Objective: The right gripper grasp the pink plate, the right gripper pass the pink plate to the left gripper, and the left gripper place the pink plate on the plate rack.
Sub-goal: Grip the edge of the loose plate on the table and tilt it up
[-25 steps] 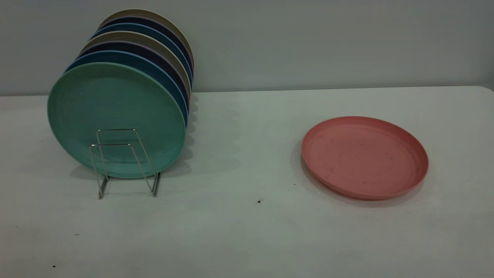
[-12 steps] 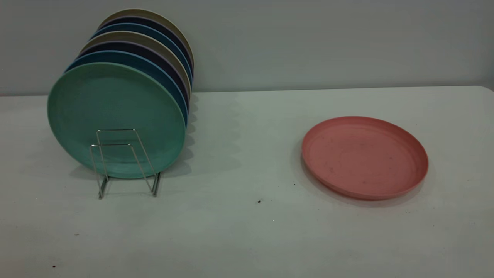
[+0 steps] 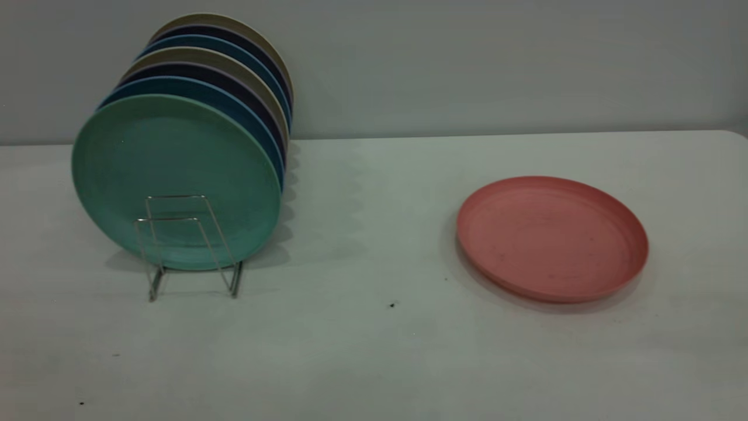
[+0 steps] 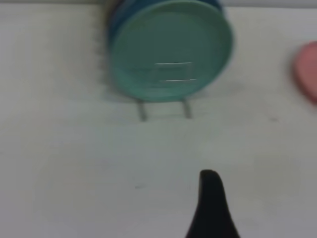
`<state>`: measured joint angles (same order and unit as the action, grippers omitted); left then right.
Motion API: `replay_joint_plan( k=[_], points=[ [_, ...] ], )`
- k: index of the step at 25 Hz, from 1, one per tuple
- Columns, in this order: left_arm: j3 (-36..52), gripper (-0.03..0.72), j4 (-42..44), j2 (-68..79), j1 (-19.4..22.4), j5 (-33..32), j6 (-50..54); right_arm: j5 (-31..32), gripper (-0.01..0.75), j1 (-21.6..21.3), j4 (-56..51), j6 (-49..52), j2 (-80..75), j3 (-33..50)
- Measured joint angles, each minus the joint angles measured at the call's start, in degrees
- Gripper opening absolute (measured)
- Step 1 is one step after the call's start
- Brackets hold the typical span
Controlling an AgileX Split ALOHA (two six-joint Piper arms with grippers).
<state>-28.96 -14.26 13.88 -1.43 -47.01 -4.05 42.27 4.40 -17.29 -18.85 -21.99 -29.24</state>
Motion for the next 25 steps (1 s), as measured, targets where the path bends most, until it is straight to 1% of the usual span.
replay_joint_plan(
  k=[4,7,12,16,20,25],
  points=[
    [0.0,0.563,-8.8,7.7,0.0,4.3,-6.8,-2.0,0.404,0.0,-0.5,-0.9,-6.7,0.0],
    [0.0,0.563,-15.2,13.3,0.0,5.6,-12.3,-2.5,0.406,0.0,-3.6,-2.2,-11.7,0.0],
    [0.0,0.563,-24.2,21.6,0.0,8.2,-20.7,-2.9,0.406,0.0,-12.5,-9.0,-21.2,0.0],
    [0.0,0.563,-30.0,26.7,0.0,10.3,-25.5,-4.7,0.406,0.0,-22.6,-16.6,-31.5,-1.7],
    [-1.2,0.563,-33.0,31.4,0.0,11.0,-28.7,-5.7,0.406,0.0,-30.3,-23.8,-43.8,-6.3],
    [-5.5,0.563,-33.8,36.9,0.0,11.5,-30.3,-5.7,0.406,0.0,-34.2,-29.3,-58.1,-12.6]
  ],
)
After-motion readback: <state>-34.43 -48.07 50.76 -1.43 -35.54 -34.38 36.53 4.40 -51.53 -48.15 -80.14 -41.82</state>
